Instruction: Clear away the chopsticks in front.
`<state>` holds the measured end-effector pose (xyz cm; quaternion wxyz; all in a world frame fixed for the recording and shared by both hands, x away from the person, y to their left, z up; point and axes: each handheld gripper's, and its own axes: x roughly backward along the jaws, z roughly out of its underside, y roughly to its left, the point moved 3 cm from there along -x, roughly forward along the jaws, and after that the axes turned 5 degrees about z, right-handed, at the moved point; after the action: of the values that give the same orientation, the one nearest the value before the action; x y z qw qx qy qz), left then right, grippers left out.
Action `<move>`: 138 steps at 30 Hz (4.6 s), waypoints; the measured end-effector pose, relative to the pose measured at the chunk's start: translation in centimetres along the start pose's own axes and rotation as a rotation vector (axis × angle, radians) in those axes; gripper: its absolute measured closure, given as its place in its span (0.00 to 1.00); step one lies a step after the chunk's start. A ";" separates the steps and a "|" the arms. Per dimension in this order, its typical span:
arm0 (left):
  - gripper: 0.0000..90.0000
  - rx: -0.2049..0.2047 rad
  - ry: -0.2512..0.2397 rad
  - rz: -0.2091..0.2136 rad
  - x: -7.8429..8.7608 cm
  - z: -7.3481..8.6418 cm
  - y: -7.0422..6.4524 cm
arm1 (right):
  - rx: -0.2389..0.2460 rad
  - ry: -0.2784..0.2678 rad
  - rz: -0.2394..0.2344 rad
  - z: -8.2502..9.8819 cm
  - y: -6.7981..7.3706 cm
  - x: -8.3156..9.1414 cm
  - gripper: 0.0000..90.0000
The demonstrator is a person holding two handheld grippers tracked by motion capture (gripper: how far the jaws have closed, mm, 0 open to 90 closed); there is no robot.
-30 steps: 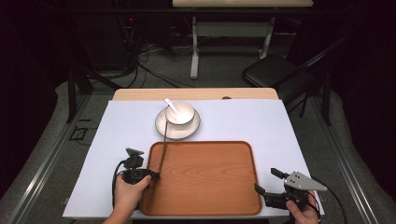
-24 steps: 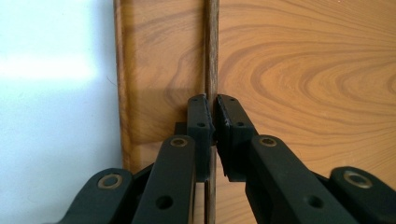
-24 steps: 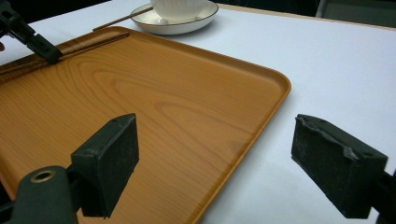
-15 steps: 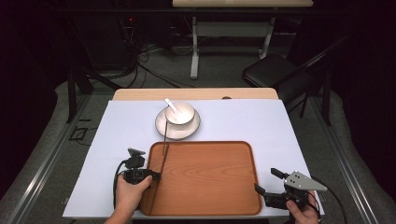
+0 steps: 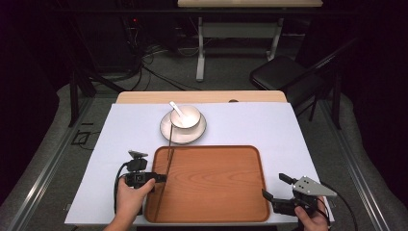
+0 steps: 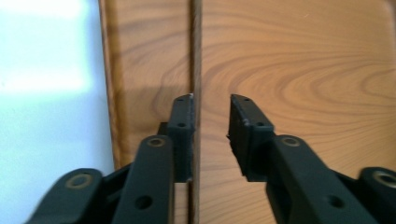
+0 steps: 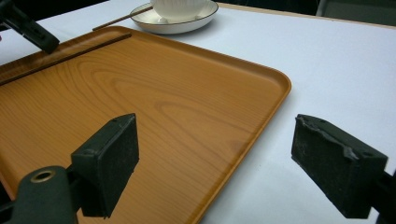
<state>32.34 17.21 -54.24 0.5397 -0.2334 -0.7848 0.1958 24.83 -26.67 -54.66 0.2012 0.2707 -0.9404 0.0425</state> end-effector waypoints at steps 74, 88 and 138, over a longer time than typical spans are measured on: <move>0.71 -0.172 -0.145 -0.137 -3.1 -14.6 0.4 | -0.009 0.000 -0.008 0.1 -0.3 0.0 0.17; 0.75 -0.153 -0.117 -0.129 -5.2 -14.9 0.4 | -0.008 0.000 -0.010 0.1 -0.3 0.0 0.17; 0.95 0.097 -0.085 -0.034 -3.3 -15.3 1.9 | -0.004 0.002 -0.012 0.1 -0.3 0.1 0.17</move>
<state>48.05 17.66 -52.57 0.5198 -0.1848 -0.8005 0.2342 24.92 -26.95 -54.71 0.2030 0.2758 -0.9387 0.0397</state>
